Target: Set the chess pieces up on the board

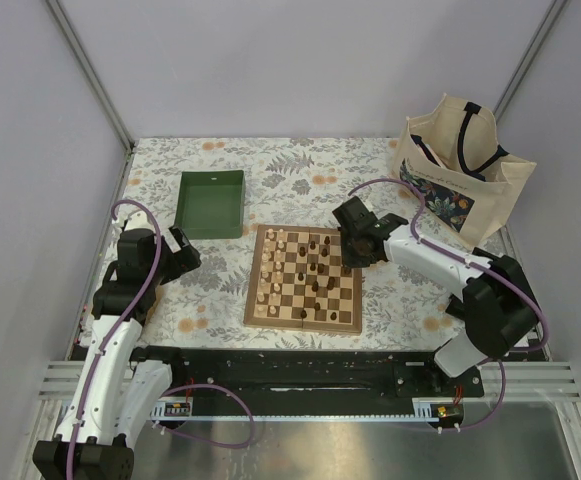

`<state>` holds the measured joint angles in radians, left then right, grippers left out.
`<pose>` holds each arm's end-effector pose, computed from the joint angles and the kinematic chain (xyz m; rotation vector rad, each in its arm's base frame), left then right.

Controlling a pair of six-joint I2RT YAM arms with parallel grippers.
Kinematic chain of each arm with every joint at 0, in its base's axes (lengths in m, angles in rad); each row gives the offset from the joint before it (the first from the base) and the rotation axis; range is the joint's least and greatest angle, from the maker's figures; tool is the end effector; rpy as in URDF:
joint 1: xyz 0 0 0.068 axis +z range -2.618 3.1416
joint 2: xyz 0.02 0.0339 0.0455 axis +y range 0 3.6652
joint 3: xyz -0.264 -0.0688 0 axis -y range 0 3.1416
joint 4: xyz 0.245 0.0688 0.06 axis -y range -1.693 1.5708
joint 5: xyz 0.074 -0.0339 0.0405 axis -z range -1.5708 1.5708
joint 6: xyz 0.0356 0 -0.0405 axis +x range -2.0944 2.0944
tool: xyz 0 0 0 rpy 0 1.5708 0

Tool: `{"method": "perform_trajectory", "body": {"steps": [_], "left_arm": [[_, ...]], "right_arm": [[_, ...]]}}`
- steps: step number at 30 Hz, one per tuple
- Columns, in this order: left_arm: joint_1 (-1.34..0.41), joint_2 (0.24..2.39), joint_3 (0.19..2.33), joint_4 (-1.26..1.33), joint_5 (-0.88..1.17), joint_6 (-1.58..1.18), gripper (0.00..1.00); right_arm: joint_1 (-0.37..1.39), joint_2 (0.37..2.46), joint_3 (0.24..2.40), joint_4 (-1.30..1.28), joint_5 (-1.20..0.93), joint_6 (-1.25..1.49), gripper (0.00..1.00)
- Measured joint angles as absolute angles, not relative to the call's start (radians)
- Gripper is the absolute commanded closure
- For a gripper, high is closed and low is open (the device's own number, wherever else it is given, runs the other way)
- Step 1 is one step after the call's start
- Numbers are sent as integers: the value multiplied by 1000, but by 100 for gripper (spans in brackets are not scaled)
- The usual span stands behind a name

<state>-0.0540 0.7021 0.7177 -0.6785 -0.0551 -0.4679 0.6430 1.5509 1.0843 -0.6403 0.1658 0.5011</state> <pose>0.1487 -0.0061 0.2804 -0.4901 2.1876 -0.2225 0.2511 0.1808 0.2232 -0.1365 2.6566 0.1543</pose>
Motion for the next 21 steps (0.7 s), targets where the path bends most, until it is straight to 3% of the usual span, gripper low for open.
{"method": "perform_trajectory", "body": {"steps": [8, 21], "left_arm": [[-54, 702, 718, -678, -55, -468, 1], [-54, 702, 718, -678, -55, -468, 1]], "right_arm": [[640, 1574, 1084, -624, 164, 501, 87], [635, 1583, 1084, -612, 142, 485, 71]]}}
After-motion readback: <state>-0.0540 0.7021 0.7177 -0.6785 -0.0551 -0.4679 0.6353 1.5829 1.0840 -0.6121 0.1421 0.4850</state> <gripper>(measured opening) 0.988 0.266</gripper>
